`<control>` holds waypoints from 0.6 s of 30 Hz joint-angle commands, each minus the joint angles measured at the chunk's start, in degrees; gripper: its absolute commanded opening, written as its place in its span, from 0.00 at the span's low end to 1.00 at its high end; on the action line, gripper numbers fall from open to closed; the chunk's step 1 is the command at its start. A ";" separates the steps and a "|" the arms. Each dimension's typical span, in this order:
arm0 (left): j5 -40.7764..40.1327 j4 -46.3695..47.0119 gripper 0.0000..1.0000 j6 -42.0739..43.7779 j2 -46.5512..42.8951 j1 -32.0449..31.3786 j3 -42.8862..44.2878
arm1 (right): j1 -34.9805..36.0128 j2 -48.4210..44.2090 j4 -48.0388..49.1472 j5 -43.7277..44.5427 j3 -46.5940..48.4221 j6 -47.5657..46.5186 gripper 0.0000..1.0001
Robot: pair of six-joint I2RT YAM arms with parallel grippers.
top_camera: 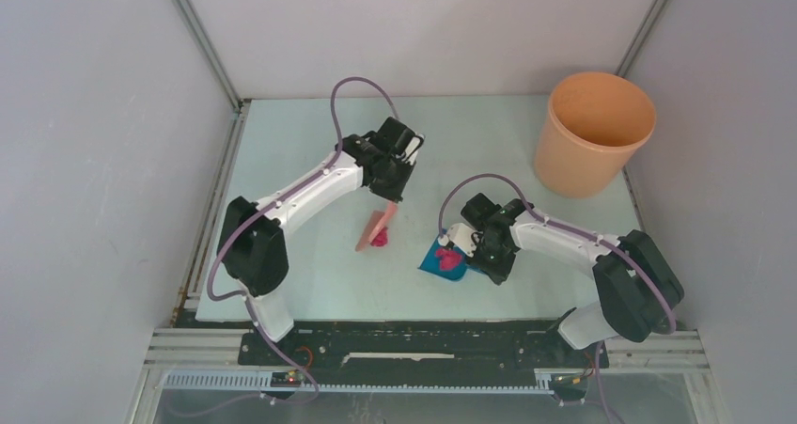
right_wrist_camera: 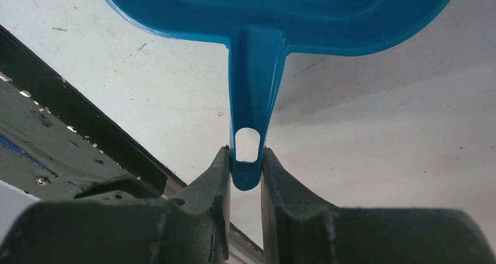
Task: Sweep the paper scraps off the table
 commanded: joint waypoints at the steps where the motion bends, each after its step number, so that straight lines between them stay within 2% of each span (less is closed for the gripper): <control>1: 19.43 11.61 0.00 -9.13 -3.71 -2.01 -6.04 | 0.40 0.03 0.59 -0.56 1.85 1.28 0.00; 5: 22.75 16.71 0.00 -13.20 -6.06 -2.81 -8.75 | -0.11 -0.65 0.20 -1.39 1.85 1.30 0.00; 10: 24.25 18.02 0.00 -15.19 -7.27 -3.30 -8.43 | -0.29 -1.58 0.12 -1.72 1.38 1.38 0.00; 18: 22.23 18.62 0.00 -15.90 -9.36 -3.31 -8.47 | -1.30 -4.07 0.73 -1.98 -1.21 1.13 0.00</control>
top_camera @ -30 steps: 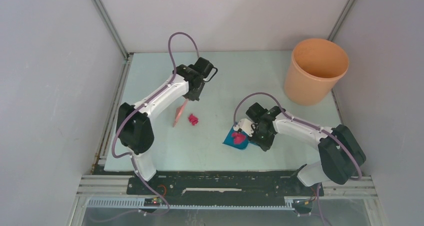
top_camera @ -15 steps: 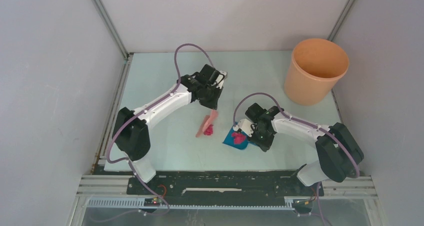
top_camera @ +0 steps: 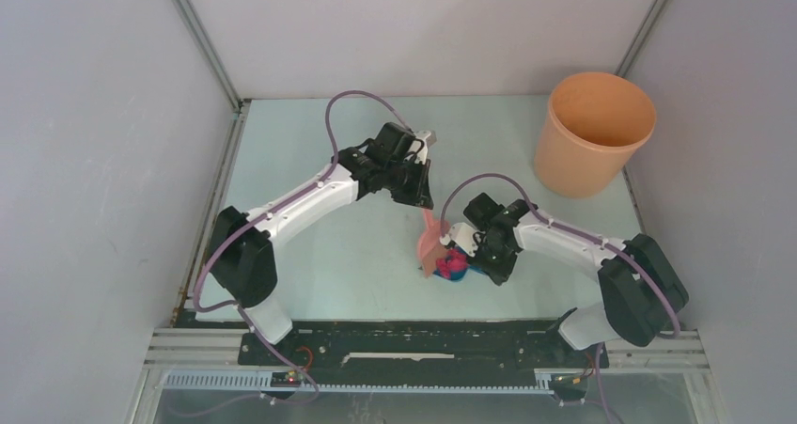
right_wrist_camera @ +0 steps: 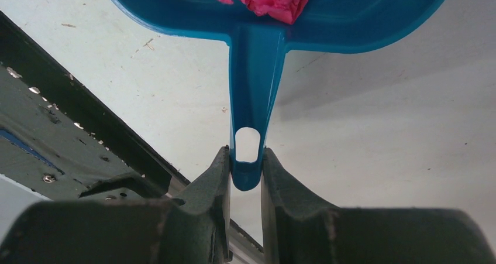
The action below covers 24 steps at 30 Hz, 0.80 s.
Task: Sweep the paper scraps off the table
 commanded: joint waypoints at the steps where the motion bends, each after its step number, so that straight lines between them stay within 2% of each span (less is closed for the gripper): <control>1: 0.68 1.96 0.00 -1.99 -3.70 -0.38 0.02 | -1.08 -3.71 1.59 -1.41 -1.52 0.65 0.00; 8: -2.16 -0.19 0.00 -0.73 -7.66 -0.92 -0.11 | -3.64 -12.89 5.58 -2.75 -7.93 -1.40 0.00; 13: -5.31 -0.24 0.00 -0.90 -11.67 -0.99 -0.61 | -5.61 -18.01 5.22 -4.99 -8.15 -2.19 0.00; 19: -9.48 -0.68 0.00 -0.64 -16.62 -0.99 -1.59 | -7.44 -21.98 2.93 -4.84 -8.15 -3.00 0.00; 24: -14.12 2.19 0.00 -1.10 -24.32 -1.06 -5.79 | -10.19 -27.37 -1.65 -5.32 -8.15 -4.87 0.00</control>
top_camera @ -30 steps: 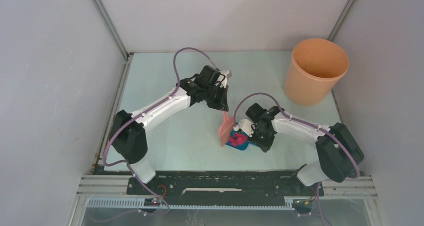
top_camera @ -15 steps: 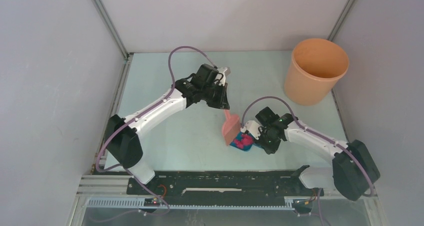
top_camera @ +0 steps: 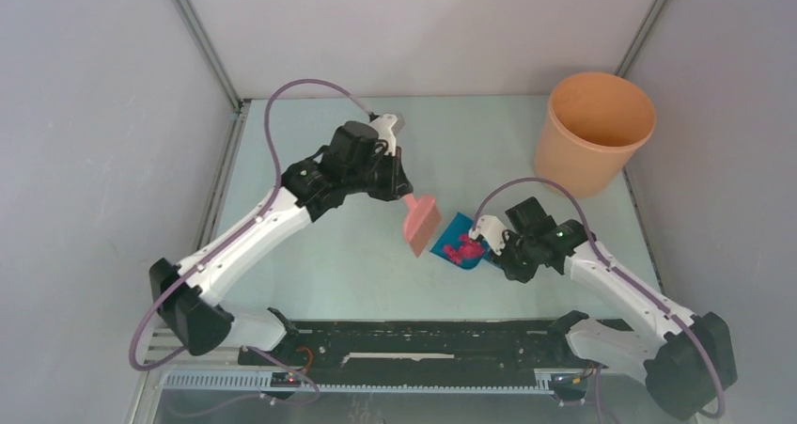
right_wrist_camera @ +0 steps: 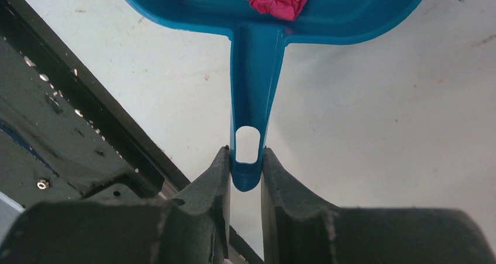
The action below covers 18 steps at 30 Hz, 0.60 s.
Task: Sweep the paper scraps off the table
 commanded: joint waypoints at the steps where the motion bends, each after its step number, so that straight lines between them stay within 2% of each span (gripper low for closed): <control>1: -5.22 2.88 0.00 -0.33 -8.39 -0.21 -3.52 | -2.56 -5.92 -4.89 -1.09 0.38 -2.90 0.00; 5: -5.03 4.54 0.00 -1.36 -12.82 -0.24 -8.60 | -6.78 -11.24 -11.10 -2.16 2.90 -6.92 0.00; 9: -2.69 11.31 0.00 -4.28 -17.58 -0.19 -17.89 | -11.78 -13.10 -17.83 -3.97 9.08 -10.21 0.00; 18: -0.32 19.97 0.00 -9.15 -20.45 -0.64 -29.50 | -23.13 -5.68 -26.46 -5.84 27.24 -11.40 0.00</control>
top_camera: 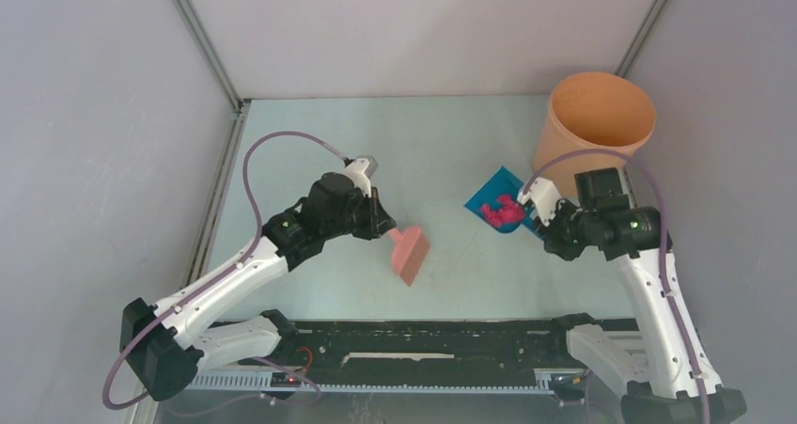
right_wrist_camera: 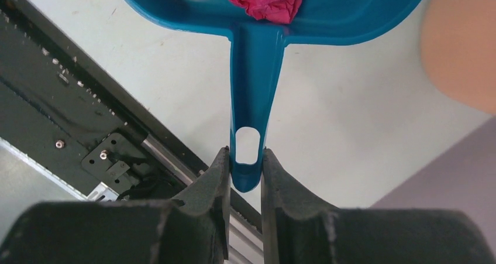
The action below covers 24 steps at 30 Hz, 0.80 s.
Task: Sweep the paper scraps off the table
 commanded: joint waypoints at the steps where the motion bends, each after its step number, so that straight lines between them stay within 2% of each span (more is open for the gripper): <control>1: 1.86 9.58 0.00 -4.47 -1.99 -0.83 -3.40 | -5.38 5.31 -4.26 -1.20 8.84 -0.29 0.00; 10: 7.13 15.97 0.00 -5.84 -1.62 -1.71 -10.42 | -19.12 19.75 -6.29 3.30 30.11 7.50 0.00; 15: 9.90 17.07 0.00 -5.06 -2.09 -1.75 -12.29 | -23.84 27.99 -9.81 5.50 44.46 9.51 0.00; 20: 10.63 17.68 0.00 -4.83 -5.17 -1.84 -15.81 | -24.28 34.09 -9.17 19.42 52.79 9.85 0.00; 24: 11.24 18.25 0.00 -5.03 -8.23 -1.86 -18.14 | -24.49 39.10 -8.80 32.96 57.72 5.78 0.00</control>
